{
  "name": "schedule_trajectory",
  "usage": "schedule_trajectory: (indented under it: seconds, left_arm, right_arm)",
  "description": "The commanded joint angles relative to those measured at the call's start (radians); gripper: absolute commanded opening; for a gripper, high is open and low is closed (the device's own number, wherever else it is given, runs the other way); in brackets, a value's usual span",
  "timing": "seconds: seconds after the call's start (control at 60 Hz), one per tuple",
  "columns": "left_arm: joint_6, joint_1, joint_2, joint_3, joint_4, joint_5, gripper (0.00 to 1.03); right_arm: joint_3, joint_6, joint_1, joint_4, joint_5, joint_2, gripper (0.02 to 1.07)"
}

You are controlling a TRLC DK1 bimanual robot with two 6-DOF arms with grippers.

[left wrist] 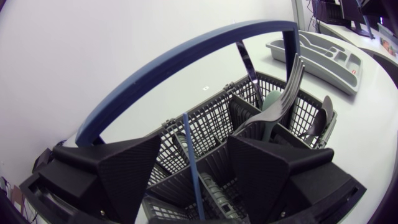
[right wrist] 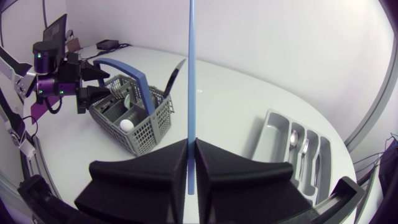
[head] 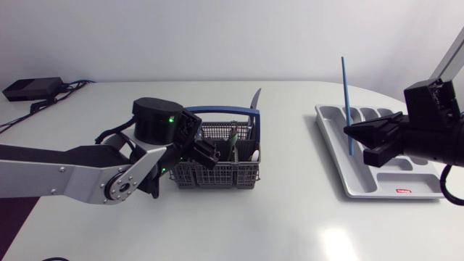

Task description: Sort the cutlery from the basket into the organizer compartments.

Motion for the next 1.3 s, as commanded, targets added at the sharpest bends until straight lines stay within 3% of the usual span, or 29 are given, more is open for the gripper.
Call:
schedule_trajectory:
  seconds: [0.0,0.417,0.917,1.283]
  left_arm:
    - [-0.029,-0.008,0.027,0.039,0.015,-0.011,0.65]
    - [-0.049,0.015,0.103,0.093,0.027,-0.016,0.23]
    - [-0.052,0.009,0.103,0.088,0.016,-0.014,0.06]
    - [-0.053,0.009,0.071,0.060,0.018,-0.011,0.05]
  right_arm:
    - [-0.014,-0.023,-0.045,0.021,-0.014,0.046,0.08]
    - [-0.016,-0.047,-0.134,0.070,-0.024,0.152,0.08]
    - [0.036,-0.055,-0.247,0.100,-0.015,0.335,0.08]
    - [0.145,-0.026,-0.276,0.104,0.071,0.566,0.08]
